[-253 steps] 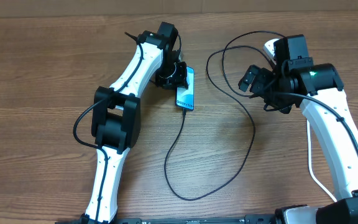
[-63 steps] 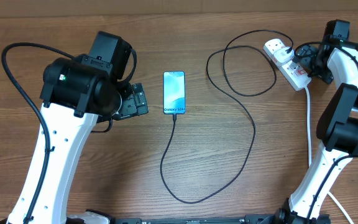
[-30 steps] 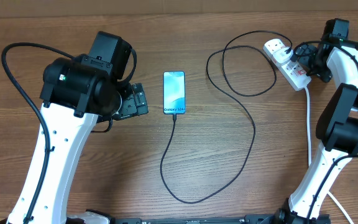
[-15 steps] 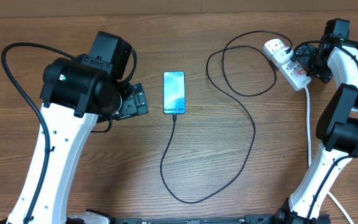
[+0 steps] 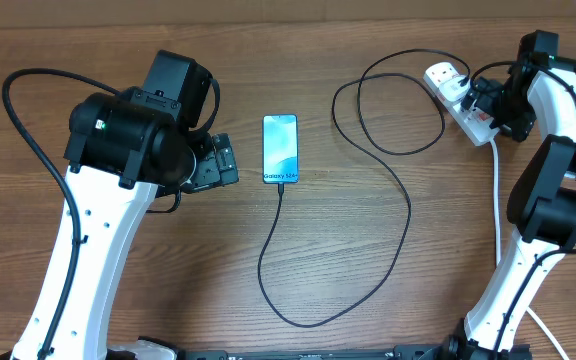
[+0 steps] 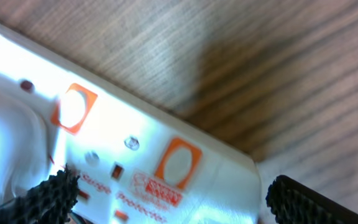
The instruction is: Plug charger to phone and switch on socket
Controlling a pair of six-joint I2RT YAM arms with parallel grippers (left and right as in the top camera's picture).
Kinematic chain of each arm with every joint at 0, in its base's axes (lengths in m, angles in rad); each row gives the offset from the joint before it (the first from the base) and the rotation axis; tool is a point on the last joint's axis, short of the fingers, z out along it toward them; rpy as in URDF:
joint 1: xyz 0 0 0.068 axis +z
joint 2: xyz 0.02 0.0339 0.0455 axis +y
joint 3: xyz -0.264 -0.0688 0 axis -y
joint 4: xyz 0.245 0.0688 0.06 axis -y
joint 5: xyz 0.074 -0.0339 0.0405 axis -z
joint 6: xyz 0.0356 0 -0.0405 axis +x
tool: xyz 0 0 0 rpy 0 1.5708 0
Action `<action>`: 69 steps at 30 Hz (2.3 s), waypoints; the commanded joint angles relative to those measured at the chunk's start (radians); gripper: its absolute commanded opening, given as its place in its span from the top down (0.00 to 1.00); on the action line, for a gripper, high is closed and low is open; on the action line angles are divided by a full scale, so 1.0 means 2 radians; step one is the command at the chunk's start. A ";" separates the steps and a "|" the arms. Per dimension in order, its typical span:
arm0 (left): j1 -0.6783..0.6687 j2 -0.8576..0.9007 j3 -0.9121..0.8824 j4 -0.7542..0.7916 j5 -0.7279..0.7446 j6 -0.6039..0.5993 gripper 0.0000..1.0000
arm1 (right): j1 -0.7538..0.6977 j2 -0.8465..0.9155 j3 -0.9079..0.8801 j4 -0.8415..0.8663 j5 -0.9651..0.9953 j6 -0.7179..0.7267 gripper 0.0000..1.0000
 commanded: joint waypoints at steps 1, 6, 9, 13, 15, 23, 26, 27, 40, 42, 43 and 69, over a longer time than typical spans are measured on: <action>0.002 0.001 -0.001 0.002 0.003 -0.003 0.00 | -0.005 -0.079 0.019 -0.018 0.009 -0.005 0.00; 0.002 0.001 -0.001 0.002 0.002 -0.003 0.00 | -0.006 -0.203 0.019 -0.076 0.002 0.008 0.00; 0.002 0.001 -0.001 0.002 0.003 -0.003 0.00 | -0.006 -0.285 0.019 -0.124 -0.035 0.008 0.00; 0.002 0.001 -0.001 0.002 0.003 -0.003 0.00 | -0.006 -0.375 0.009 -0.191 -0.049 0.007 0.00; 0.002 0.001 -0.001 0.002 0.003 -0.003 0.00 | -0.006 -0.418 -0.009 -0.206 -0.052 0.005 0.00; 0.002 0.001 -0.001 0.002 0.003 -0.003 0.00 | -0.006 -0.660 -0.163 -0.236 -0.057 0.006 0.00; 0.002 0.001 -0.001 0.002 0.003 -0.003 0.00 | -0.006 -0.698 -0.171 -0.306 -0.077 0.006 0.00; 0.002 0.001 -0.001 0.002 0.002 -0.003 0.00 | -0.006 -0.702 -0.171 -0.324 -0.078 0.006 0.00; 0.002 0.001 -0.001 0.002 0.003 -0.003 0.00 | -0.006 -0.702 -0.171 -0.332 -0.076 0.006 0.00; 0.002 0.001 -0.001 0.002 0.003 -0.003 0.00 | -0.006 -0.702 -0.172 -0.332 -0.066 0.004 0.00; 0.002 0.001 -0.001 0.002 0.003 -0.003 0.00 | -0.006 -0.702 -0.172 -0.332 -0.065 0.004 0.00; 0.002 0.001 -0.001 0.002 0.003 -0.003 0.00 | 0.149 -1.057 -0.640 0.085 -0.064 -0.022 0.00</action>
